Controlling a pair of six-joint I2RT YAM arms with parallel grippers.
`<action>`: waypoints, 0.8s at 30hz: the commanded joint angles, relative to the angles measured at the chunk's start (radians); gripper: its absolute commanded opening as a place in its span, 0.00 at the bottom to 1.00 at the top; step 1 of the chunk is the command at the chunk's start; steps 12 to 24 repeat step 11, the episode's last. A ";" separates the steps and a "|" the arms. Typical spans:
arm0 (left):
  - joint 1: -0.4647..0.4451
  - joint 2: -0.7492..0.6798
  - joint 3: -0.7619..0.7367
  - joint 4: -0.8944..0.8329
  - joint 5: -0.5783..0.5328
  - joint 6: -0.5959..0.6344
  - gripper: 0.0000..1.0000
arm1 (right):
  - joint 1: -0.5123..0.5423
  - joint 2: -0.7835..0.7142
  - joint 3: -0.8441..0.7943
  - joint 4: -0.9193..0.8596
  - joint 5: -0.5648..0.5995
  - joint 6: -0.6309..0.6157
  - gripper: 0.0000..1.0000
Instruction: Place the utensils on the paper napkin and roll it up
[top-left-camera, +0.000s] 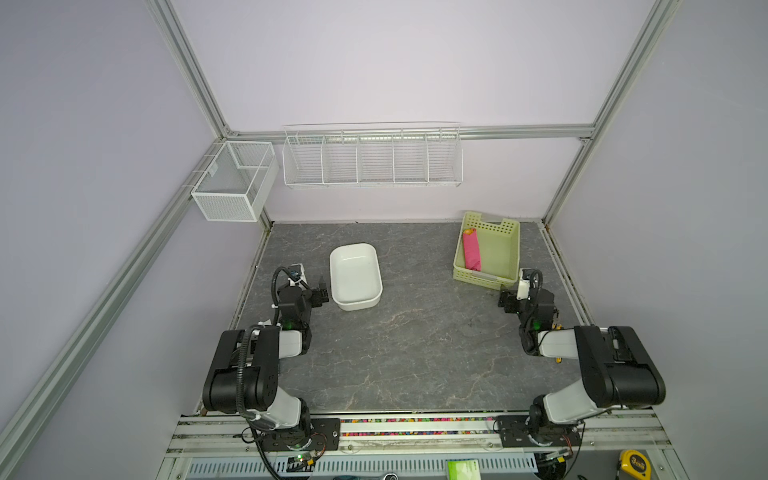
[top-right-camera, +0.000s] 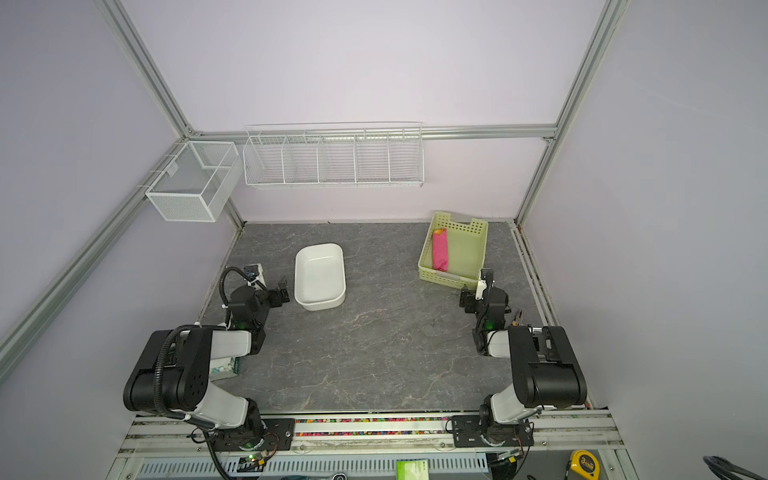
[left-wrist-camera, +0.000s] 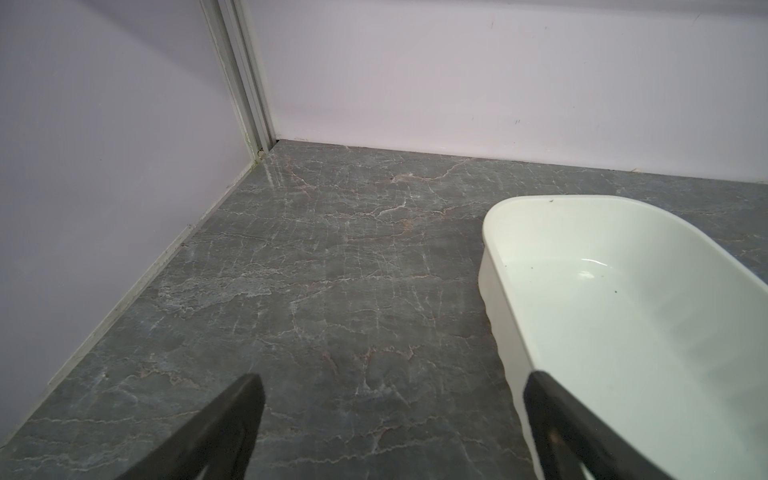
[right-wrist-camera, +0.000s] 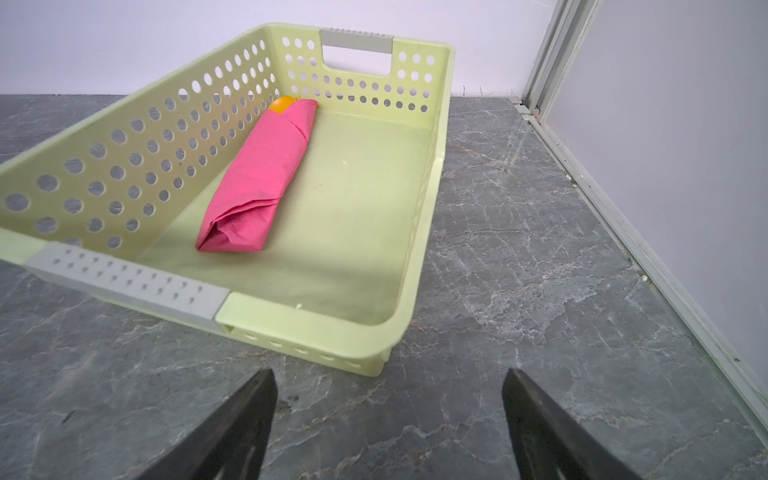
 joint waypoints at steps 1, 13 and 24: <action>0.002 0.010 -0.003 0.026 -0.011 -0.008 0.98 | 0.005 -0.001 0.015 0.015 0.005 -0.028 0.88; 0.002 0.009 -0.004 0.026 -0.012 -0.007 0.98 | 0.006 0.001 0.018 0.012 0.004 -0.029 0.88; 0.002 0.009 -0.004 0.026 -0.012 -0.007 0.98 | 0.006 0.001 0.018 0.012 0.004 -0.029 0.88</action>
